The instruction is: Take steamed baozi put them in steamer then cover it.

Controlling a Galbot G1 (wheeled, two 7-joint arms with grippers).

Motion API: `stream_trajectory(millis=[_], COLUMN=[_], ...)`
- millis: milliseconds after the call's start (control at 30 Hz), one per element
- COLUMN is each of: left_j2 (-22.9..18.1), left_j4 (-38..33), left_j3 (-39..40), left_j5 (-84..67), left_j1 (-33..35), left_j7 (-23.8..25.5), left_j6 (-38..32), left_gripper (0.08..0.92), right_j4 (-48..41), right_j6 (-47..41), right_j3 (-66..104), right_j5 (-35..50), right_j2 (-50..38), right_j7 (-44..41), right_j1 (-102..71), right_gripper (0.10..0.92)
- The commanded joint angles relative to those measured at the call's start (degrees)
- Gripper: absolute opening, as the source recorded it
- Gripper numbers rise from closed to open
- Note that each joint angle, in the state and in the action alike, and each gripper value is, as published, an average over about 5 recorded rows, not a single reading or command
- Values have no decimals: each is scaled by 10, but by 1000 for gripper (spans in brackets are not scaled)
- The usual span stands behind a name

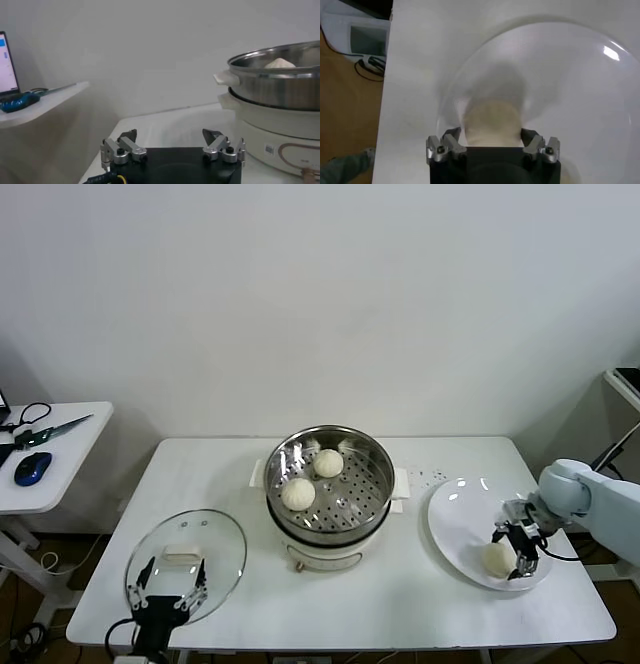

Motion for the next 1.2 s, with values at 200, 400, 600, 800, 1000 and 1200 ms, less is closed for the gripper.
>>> stream_trajectory(millis=[200, 400, 600, 800, 1000, 1200], left_j2=[-1, -2, -3, -1, 0, 0], left_j4=[0, -1, -1, -3, -1, -2], left_j3=[3, 2, 2, 2, 4, 4], left_j5=[2, 2, 2, 2, 2, 3], left_j1=[3, 6, 10, 10, 8, 6], left_j7=[-1, -1, -2, -1, 1, 5], left_j6=[-2, -4, -7, -7, -7, -9], left_gripper=[823, 823, 823, 823, 823, 823], right_j4=[-11, -9, -8, 12, 14, 26], right_j6=[21, 30, 40, 110, 259, 360], right_j3=[6, -3, -8, -79, -232, -273], right_j5=[-10, -13, -13, 1, 1, 7], right_j2=[6, 8, 8, 16, 100, 210], right_j7=[-1, -2, -2, -6, -14, -14], right_j1=[-2, 6, 17, 141, 388, 505], right_gripper=[732, 720, 704, 696, 696, 701])
